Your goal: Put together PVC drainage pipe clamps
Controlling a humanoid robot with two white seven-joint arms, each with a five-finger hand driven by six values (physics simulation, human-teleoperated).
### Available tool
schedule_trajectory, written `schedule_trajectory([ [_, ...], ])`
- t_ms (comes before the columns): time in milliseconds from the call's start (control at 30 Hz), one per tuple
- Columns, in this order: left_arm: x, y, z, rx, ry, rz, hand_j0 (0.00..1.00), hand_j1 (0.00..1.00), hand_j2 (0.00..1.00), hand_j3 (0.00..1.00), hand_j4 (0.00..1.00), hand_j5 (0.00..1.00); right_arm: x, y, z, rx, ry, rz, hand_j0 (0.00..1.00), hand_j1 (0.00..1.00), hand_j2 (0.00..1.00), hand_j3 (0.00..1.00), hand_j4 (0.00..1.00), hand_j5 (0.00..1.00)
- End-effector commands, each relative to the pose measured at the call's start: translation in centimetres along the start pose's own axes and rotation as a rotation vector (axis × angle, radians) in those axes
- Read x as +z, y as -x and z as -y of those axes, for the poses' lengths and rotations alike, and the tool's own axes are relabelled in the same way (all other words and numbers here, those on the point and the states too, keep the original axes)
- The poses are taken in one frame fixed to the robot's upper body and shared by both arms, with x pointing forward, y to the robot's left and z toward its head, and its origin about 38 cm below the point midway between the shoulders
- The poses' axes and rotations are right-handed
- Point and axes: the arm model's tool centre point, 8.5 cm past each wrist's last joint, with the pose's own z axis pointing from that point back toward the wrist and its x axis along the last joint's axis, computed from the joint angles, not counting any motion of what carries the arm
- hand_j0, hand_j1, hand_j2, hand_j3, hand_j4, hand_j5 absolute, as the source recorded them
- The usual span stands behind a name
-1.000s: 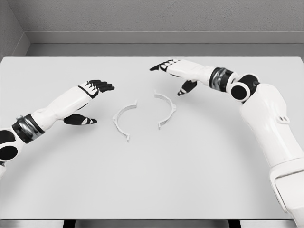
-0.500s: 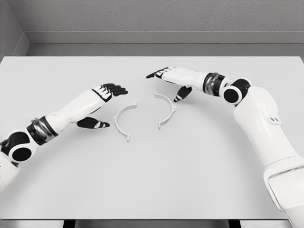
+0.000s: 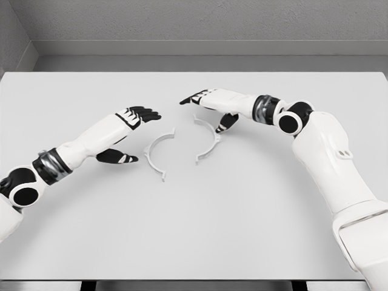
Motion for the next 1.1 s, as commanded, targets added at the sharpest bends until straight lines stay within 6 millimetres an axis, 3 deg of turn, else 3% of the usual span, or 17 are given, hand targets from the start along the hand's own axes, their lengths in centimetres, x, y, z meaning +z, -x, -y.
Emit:
schedule_trajectory([
  [0,0.1,0.1,-0.1,0.004,-0.004,-0.002,1.0,1.0,1.0,1.0,1.0,1.0,0.2,0.2,0.3,-0.006,0.011,-0.004,1.0,1.0,1.0,1.0,1.0,1.0],
  [67,0.1,0.0,0.0,0.003,-0.001,-0.001,1.0,1.0,1.0,1.0,1.0,1.0,1.8,1.6,3.3,0.013,0.058,-0.04,1.0,1.0,1.0,1.0,1.0,1.0],
  [100,0.1,0.0,0.0,0.004,0.0,-0.001,1.0,1.0,1.0,1.0,1.0,1.0,4.1,3.6,4.3,0.006,0.095,-0.089,1.0,1.0,1.0,1.0,1.0,1.0],
  [167,0.1,0.0,0.1,0.005,0.0,0.001,1.0,1.0,1.0,1.0,1.0,1.0,6.6,5.1,6.1,0.005,0.147,-0.128,1.0,1.0,1.0,1.0,1.0,1.0],
  [200,0.1,0.0,0.1,0.005,0.0,0.001,1.0,1.0,1.0,1.0,1.0,1.0,8.2,5.6,7.0,0.023,0.172,-0.142,1.0,1.0,1.0,1.0,1.0,1.0],
  [233,0.0,-0.1,0.1,0.004,0.003,0.003,1.0,1.0,1.0,1.0,1.0,1.0,10.6,4.8,7.8,0.064,0.232,-0.12,1.0,1.0,1.0,1.0,1.0,1.0],
  [267,0.0,-0.2,0.3,0.004,0.005,0.006,1.0,1.0,1.0,1.0,1.0,1.0,15.3,4.2,7.9,0.098,0.305,-0.104,1.0,1.0,1.0,1.0,1.0,1.0],
  [367,-0.2,-0.4,0.6,0.01,0.011,0.012,1.0,1.0,1.0,1.0,1.0,1.0,28.4,0.7,11.1,0.143,0.473,-0.019,1.0,1.0,1.0,1.0,1.0,1.0],
  [400,-0.4,-0.6,0.9,0.015,0.017,0.019,1.0,1.0,1.0,1.0,1.0,1.0,31.5,0.0,11.5,0.145,0.493,-0.013,1.0,1.0,1.0,1.0,1.0,1.0],
  [467,-0.7,-0.9,1.6,0.022,0.03,0.028,1.0,1.0,1.0,1.0,1.0,1.0,35.4,-0.2,10.7,0.125,0.526,-0.046,1.0,1.0,1.0,1.0,1.0,1.0],
  [567,-0.6,-0.8,1.8,0.025,0.034,0.025,1.0,1.0,1.0,1.0,1.0,1.0,33.6,-0.1,4.5,0.018,0.412,-0.042,1.0,1.0,1.0,1.0,1.0,1.0],
  [767,-0.4,-0.4,2.2,0.034,0.038,0.01,1.0,1.0,1.0,1.0,1.0,1.0,31.1,0.1,-0.8,-0.033,0.332,-0.077,1.0,1.0,1.0,1.0,1.0,1.0],
  [1067,-1.8,-0.7,3.5,0.074,0.025,0.013,1.0,1.0,1.0,1.0,1.0,1.0,30.8,0.0,-0.8,-0.031,0.338,-0.069,1.0,1.0,1.0,1.0,1.0,1.0],
])
